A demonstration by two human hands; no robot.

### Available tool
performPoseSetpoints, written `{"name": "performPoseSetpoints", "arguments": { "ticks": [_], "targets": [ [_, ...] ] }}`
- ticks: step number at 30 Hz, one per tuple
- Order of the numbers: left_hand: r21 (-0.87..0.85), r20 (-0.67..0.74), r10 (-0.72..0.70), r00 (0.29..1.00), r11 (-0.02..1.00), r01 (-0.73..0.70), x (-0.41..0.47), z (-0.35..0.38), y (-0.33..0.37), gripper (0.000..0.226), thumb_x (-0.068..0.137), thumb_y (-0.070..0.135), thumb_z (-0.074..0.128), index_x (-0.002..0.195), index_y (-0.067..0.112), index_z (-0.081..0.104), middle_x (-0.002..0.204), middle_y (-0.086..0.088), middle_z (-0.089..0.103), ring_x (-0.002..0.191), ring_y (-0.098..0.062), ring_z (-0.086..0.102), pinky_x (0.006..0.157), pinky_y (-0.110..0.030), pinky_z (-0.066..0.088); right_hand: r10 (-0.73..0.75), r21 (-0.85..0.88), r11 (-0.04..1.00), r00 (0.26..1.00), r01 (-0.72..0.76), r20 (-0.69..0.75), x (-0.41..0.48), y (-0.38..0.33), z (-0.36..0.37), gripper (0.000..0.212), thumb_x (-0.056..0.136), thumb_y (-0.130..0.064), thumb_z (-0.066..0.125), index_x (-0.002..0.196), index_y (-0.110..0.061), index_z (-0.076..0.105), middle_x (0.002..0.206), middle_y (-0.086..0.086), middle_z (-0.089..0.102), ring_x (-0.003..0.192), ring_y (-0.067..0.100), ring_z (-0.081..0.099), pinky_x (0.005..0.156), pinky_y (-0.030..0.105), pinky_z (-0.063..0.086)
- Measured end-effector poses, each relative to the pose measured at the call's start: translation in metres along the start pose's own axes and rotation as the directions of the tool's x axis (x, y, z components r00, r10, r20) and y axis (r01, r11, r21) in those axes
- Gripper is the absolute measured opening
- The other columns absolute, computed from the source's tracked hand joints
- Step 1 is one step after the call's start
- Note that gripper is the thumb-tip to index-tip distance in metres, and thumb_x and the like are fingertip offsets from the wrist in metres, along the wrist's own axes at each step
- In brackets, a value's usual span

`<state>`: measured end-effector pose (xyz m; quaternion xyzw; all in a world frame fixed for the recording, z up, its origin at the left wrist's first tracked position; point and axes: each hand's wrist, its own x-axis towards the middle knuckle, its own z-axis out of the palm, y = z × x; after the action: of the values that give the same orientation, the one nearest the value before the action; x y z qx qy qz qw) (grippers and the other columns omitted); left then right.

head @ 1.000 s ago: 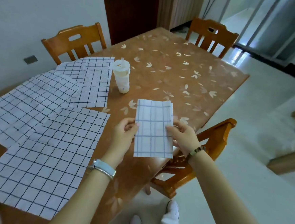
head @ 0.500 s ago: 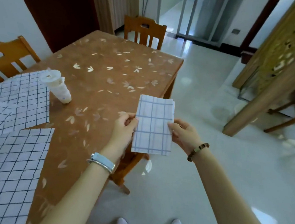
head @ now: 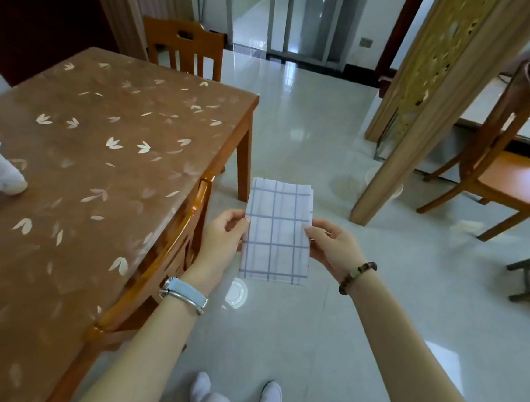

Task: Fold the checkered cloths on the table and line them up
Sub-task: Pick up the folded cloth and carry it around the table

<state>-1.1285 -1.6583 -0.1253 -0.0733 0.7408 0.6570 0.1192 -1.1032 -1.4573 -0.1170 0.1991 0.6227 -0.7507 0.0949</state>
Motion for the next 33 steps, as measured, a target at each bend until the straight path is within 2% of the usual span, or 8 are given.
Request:
{"name": "performPoseSetpoints", "arguments": {
  "ticks": [4,9,13,17,22,27,30,33],
  "targets": [
    [-0.018,0.016,-0.023,1.000,1.000,0.023,0.006,0.032,0.000,0.012,0.102,0.024,0.051,0.103,0.028,0.062,0.101,-0.004,0.068,0.091,-0.012,0.066,0.072,-0.020,0.054,-0.002,0.019,1.000,0.999,0.003,-0.036,0.003,-0.004,-0.028,0.011,0.095,-0.006,0.056,0.100,-0.006,0.065,0.086,0.008,0.073,0.074,0.016,0.070,0.071,0.026,0.059],
    [-0.001,0.062,-0.039,0.997,0.999,0.039,0.032,0.054,0.002,0.015,0.101,0.024,0.051,0.110,0.021,0.064,0.102,0.002,0.071,0.094,-0.013,0.069,0.074,-0.022,0.057,0.005,0.041,0.999,0.997,-0.002,-0.081,0.023,-0.009,-0.050,0.009,0.094,-0.007,0.057,0.098,-0.008,0.065,0.086,0.007,0.073,0.076,0.017,0.070,0.071,0.025,0.059],
    [-0.001,0.080,-0.048,0.996,0.999,0.048,0.064,0.068,0.009,0.015,0.101,0.023,0.051,0.110,0.021,0.063,0.101,0.003,0.070,0.093,-0.011,0.068,0.068,-0.019,0.054,0.010,0.043,0.999,0.994,-0.006,-0.108,0.052,-0.014,-0.062,0.009,0.094,-0.008,0.058,0.099,-0.008,0.065,0.090,0.010,0.072,0.079,0.019,0.070,0.075,0.027,0.059],
    [-0.004,0.094,-0.057,0.994,0.998,0.057,0.108,0.076,0.021,0.015,0.101,0.024,0.052,0.111,0.021,0.063,0.103,0.004,0.070,0.094,-0.009,0.068,0.070,-0.019,0.052,0.029,0.031,0.999,0.993,-0.026,-0.112,0.095,-0.028,-0.067,0.013,0.094,-0.007,0.057,0.105,-0.006,0.064,0.100,0.017,0.071,0.087,0.025,0.068,0.083,0.032,0.058],
    [-0.001,0.116,-0.072,0.991,0.997,0.073,0.169,0.081,0.035,0.018,0.100,0.023,0.053,0.115,0.018,0.063,0.107,0.000,0.070,0.098,-0.013,0.067,0.073,-0.022,0.053,0.040,0.012,0.999,0.991,-0.038,-0.131,0.153,-0.050,-0.070,0.017,0.093,-0.005,0.058,0.109,-0.001,0.063,0.110,0.028,0.067,0.092,0.030,0.065,0.081,0.034,0.059],
    [0.054,0.179,-0.092,0.980,0.995,0.084,0.224,0.090,0.050,0.021,0.100,0.021,0.054,0.119,0.016,0.060,0.110,-0.003,0.068,0.101,-0.015,0.067,0.072,-0.021,0.055,0.046,0.044,0.998,0.985,-0.039,-0.166,0.198,-0.070,-0.074,0.013,0.093,-0.005,0.058,0.104,-0.006,0.065,0.104,0.021,0.070,0.090,0.026,0.068,0.083,0.033,0.058],
    [0.070,0.191,-0.089,0.978,0.995,0.077,0.251,0.098,0.055,0.019,0.099,0.017,0.055,0.118,0.016,0.060,0.110,-0.009,0.067,0.099,-0.017,0.067,0.074,-0.023,0.058,0.042,0.057,0.998,0.979,-0.031,-0.197,0.220,-0.077,-0.078,0.015,0.093,-0.005,0.057,0.105,-0.006,0.065,0.099,0.016,0.071,0.087,0.023,0.069,0.083,0.032,0.058],
    [0.086,0.200,-0.098,0.975,0.993,0.082,0.274,0.104,0.058,0.019,0.099,0.017,0.055,0.118,0.017,0.060,0.109,-0.008,0.067,0.099,-0.018,0.067,0.074,-0.023,0.058,0.053,0.063,0.997,0.979,-0.041,-0.198,0.241,-0.085,-0.081,0.016,0.093,-0.006,0.057,0.107,-0.006,0.065,0.101,0.015,0.071,0.088,0.023,0.069,0.081,0.032,0.058]
  ]
}}
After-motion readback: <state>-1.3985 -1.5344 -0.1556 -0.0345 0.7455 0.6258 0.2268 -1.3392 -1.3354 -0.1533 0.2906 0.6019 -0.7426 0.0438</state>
